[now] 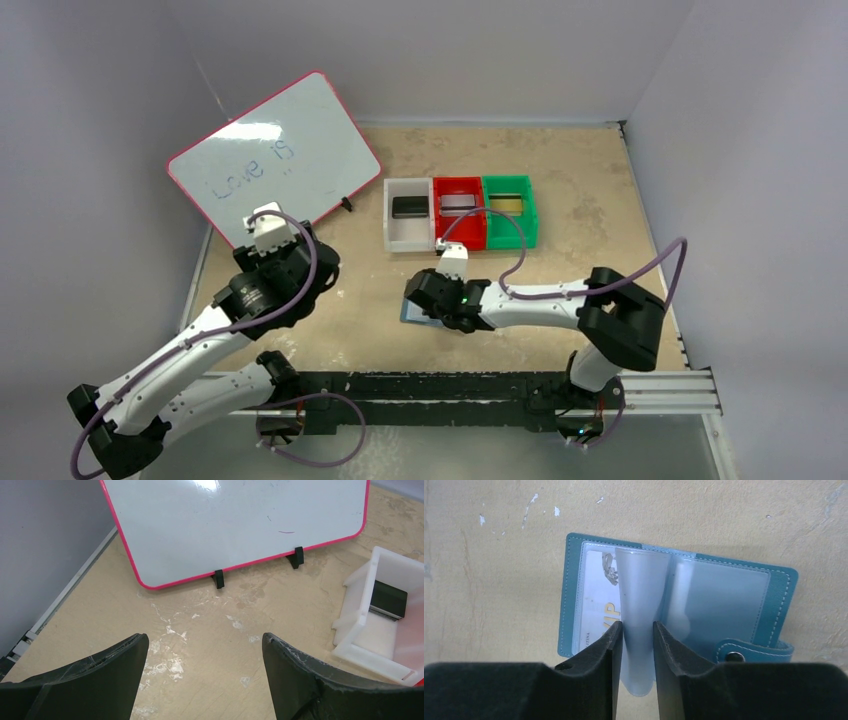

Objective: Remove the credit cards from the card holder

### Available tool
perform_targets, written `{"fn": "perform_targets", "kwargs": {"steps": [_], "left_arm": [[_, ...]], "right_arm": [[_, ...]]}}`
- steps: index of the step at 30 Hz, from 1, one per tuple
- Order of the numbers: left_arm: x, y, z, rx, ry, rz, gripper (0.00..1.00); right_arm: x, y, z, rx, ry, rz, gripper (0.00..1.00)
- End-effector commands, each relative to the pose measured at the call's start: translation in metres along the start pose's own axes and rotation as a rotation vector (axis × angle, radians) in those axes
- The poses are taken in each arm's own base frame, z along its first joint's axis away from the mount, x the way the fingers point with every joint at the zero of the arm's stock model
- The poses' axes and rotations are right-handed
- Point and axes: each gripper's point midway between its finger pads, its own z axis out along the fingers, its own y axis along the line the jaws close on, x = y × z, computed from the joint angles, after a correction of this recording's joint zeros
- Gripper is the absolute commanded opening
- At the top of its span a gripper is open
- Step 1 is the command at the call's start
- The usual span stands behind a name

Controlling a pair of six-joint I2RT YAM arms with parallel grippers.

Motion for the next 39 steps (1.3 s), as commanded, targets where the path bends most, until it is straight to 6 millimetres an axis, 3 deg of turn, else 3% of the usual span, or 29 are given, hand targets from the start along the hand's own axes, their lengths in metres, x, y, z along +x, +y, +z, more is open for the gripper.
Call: {"fn": "perform_targets", "kwargs": {"steps": [1, 30, 34, 39], "left_arm": [[-0.011, -0.005, -0.002, 0.01, -0.017, -0.022, 0.84], [-0.005, -0.012, 0.001, 0.017, 0.002, 0.01, 0.83], [-0.005, -0.013, 0.0, 0.023, 0.004, 0.009, 0.83], [-0.006, -0.013, 0.0, 0.025, 0.003, 0.009, 0.83]], "right_arm": [[-0.016, 0.002, -0.008, -0.061, -0.04, 0.089, 0.32], [-0.021, -0.069, -0.025, 0.106, -0.054, 0.192, 0.41], [-0.035, -0.054, -0.034, 0.028, -0.078, 0.191, 0.41], [-0.059, -0.006, -0.044, -0.154, -0.108, 0.14, 0.5]]}}
